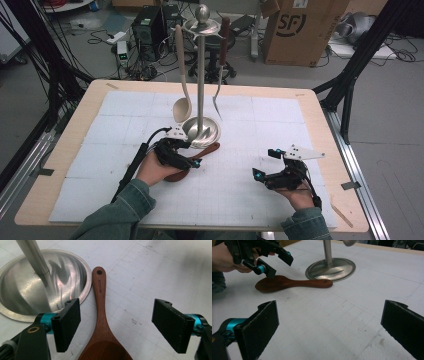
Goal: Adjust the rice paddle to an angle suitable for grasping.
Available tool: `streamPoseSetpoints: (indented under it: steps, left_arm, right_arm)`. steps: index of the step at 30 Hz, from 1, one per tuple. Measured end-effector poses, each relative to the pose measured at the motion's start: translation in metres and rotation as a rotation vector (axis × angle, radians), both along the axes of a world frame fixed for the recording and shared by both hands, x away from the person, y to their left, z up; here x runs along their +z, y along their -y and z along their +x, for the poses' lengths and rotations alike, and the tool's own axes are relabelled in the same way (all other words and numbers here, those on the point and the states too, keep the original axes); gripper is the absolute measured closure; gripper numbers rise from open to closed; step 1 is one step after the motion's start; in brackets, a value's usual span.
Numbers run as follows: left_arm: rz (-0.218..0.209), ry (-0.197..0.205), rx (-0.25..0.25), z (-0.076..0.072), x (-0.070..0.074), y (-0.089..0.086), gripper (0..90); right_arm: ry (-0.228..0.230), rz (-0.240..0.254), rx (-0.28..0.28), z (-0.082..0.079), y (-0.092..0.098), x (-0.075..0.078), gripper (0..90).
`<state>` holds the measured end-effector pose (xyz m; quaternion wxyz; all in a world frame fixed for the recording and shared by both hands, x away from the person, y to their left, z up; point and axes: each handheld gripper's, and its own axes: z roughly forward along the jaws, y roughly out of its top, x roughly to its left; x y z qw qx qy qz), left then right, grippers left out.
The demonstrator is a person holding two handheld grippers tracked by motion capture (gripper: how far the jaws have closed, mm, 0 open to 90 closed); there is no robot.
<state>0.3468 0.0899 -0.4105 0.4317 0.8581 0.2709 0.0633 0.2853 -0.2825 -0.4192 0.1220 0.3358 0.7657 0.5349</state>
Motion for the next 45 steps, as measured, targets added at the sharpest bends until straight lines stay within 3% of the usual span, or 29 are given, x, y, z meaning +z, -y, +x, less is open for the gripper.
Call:
streamPoseSetpoints:
  steps: [21, 29, 38, 45]
  left_arm:
    - [0.030, -0.015, 0.046, 0.013, -0.017, 0.012, 30.6]
    - [0.043, -0.029, 0.047, 0.014, -0.022, 0.014, 36.1]
    - [0.046, -0.017, 0.056, 0.015, -0.023, 0.015, 44.2]
    - [0.074, -0.015, 0.067, 0.016, -0.026, 0.015, 50.0]
  right_arm:
    - [0.006, -0.013, -0.003, 0.001, -0.001, -0.002, 0.2]
    - [0.003, -0.024, 0.002, 0.001, -0.002, -0.002, 0.2]
    - [0.000, -0.033, 0.004, 0.001, -0.003, -0.003, 0.2]
    - [0.001, -0.035, 0.004, 0.001, -0.003, -0.004, 0.2]
